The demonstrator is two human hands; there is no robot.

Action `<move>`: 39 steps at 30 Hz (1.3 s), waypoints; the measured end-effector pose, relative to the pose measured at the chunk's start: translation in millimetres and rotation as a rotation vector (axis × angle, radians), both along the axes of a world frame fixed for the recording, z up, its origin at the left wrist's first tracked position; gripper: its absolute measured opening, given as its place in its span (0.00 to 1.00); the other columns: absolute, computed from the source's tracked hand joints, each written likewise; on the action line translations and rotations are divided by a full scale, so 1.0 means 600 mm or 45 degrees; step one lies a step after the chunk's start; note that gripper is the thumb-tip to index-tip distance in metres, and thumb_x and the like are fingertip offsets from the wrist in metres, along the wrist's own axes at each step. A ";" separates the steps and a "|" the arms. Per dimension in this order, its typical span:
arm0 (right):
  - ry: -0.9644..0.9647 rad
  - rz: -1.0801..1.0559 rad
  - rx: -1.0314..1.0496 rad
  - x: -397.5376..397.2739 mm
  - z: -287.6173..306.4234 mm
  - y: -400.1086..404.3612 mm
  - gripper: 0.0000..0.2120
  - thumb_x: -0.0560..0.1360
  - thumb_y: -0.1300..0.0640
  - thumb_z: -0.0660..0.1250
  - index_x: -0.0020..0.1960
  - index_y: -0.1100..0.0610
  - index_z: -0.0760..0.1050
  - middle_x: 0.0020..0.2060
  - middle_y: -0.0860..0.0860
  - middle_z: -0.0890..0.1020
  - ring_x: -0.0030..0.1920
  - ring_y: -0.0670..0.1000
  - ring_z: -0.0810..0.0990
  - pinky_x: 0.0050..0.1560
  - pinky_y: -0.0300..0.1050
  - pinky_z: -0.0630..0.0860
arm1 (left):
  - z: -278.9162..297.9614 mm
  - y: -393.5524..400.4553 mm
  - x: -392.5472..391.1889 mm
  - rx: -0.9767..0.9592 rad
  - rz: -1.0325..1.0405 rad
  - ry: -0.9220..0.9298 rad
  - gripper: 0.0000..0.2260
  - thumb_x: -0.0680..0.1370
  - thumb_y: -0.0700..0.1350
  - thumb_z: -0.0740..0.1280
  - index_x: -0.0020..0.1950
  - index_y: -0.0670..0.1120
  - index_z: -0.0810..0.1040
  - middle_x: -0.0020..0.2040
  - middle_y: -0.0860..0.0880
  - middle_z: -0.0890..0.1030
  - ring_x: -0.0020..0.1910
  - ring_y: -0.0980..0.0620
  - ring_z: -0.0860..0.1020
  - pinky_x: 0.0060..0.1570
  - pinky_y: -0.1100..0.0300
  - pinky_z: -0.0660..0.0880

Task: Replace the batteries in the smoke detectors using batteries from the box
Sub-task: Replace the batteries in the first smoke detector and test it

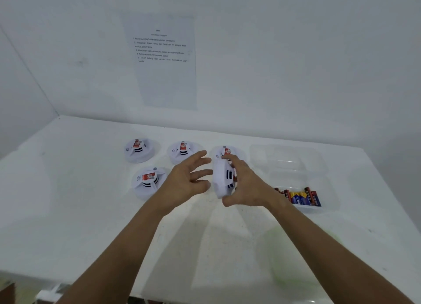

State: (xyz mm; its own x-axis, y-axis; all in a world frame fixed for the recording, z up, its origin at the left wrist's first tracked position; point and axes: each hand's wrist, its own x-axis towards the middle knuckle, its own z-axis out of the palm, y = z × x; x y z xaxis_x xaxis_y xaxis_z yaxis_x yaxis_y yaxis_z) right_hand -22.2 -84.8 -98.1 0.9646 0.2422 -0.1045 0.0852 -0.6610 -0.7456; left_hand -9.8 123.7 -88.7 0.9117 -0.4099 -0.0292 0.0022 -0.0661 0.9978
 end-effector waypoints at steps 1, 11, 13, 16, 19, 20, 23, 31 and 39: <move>0.016 -0.001 0.091 -0.004 0.005 -0.007 0.51 0.61 0.58 0.79 0.74 0.44 0.52 0.62 0.51 0.70 0.56 0.57 0.77 0.50 0.50 0.81 | 0.002 -0.003 -0.001 0.055 0.022 -0.023 0.30 0.75 0.33 0.70 0.73 0.53 0.67 0.67 0.55 0.74 0.61 0.56 0.78 0.50 0.62 0.79; 0.230 0.121 0.798 -0.040 0.019 -0.056 0.45 0.63 0.75 0.76 0.70 0.47 0.62 0.66 0.50 0.72 0.65 0.52 0.76 0.50 0.50 0.81 | 0.031 -0.025 -0.011 0.249 -0.211 -0.001 0.30 0.73 0.40 0.75 0.72 0.54 0.69 0.55 0.50 0.84 0.52 0.54 0.83 0.49 0.61 0.80; 0.203 0.139 0.757 -0.043 0.021 -0.058 0.45 0.64 0.76 0.76 0.72 0.47 0.62 0.66 0.47 0.73 0.65 0.49 0.76 0.51 0.49 0.81 | 0.036 -0.025 -0.010 0.271 -0.179 -0.034 0.31 0.71 0.38 0.76 0.71 0.52 0.72 0.54 0.49 0.84 0.49 0.53 0.84 0.48 0.60 0.81; 0.159 0.161 0.673 -0.044 0.022 -0.060 0.47 0.64 0.75 0.77 0.73 0.48 0.62 0.65 0.46 0.74 0.64 0.45 0.76 0.53 0.48 0.82 | 0.041 -0.027 -0.008 0.341 -0.180 -0.093 0.30 0.69 0.36 0.77 0.68 0.50 0.75 0.55 0.48 0.83 0.47 0.51 0.84 0.47 0.57 0.82; 0.158 0.166 0.645 -0.047 0.023 -0.064 0.49 0.62 0.74 0.79 0.74 0.49 0.62 0.66 0.48 0.74 0.64 0.45 0.76 0.54 0.47 0.81 | 0.047 -0.030 -0.004 0.402 -0.226 -0.151 0.28 0.68 0.36 0.77 0.67 0.49 0.77 0.56 0.50 0.82 0.48 0.50 0.84 0.47 0.55 0.82; 0.161 0.176 0.641 -0.047 0.023 -0.065 0.49 0.61 0.74 0.80 0.74 0.49 0.62 0.66 0.48 0.74 0.64 0.46 0.76 0.55 0.48 0.81 | 0.050 -0.029 -0.002 0.426 -0.254 -0.164 0.28 0.68 0.36 0.77 0.66 0.49 0.77 0.57 0.51 0.82 0.48 0.50 0.84 0.46 0.56 0.82; 0.161 0.182 0.631 -0.048 0.024 -0.069 0.49 0.59 0.72 0.81 0.73 0.50 0.64 0.66 0.49 0.75 0.66 0.49 0.76 0.59 0.50 0.80 | 0.062 -0.027 0.003 0.491 -0.317 -0.182 0.28 0.68 0.37 0.77 0.66 0.50 0.77 0.58 0.54 0.80 0.47 0.52 0.84 0.40 0.61 0.81; 0.082 0.180 0.598 -0.058 0.024 -0.068 0.49 0.56 0.72 0.82 0.70 0.49 0.66 0.64 0.47 0.76 0.64 0.44 0.76 0.57 0.40 0.78 | 0.073 -0.032 -0.001 0.521 -0.362 -0.169 0.27 0.68 0.37 0.77 0.65 0.52 0.77 0.58 0.55 0.80 0.46 0.54 0.84 0.38 0.62 0.79; 0.017 0.121 0.594 -0.060 0.014 -0.075 0.47 0.58 0.70 0.83 0.71 0.50 0.68 0.64 0.47 0.77 0.64 0.46 0.76 0.57 0.41 0.79 | 0.073 -0.039 0.000 0.526 -0.398 -0.142 0.28 0.68 0.39 0.78 0.65 0.55 0.75 0.57 0.58 0.80 0.48 0.55 0.83 0.42 0.62 0.81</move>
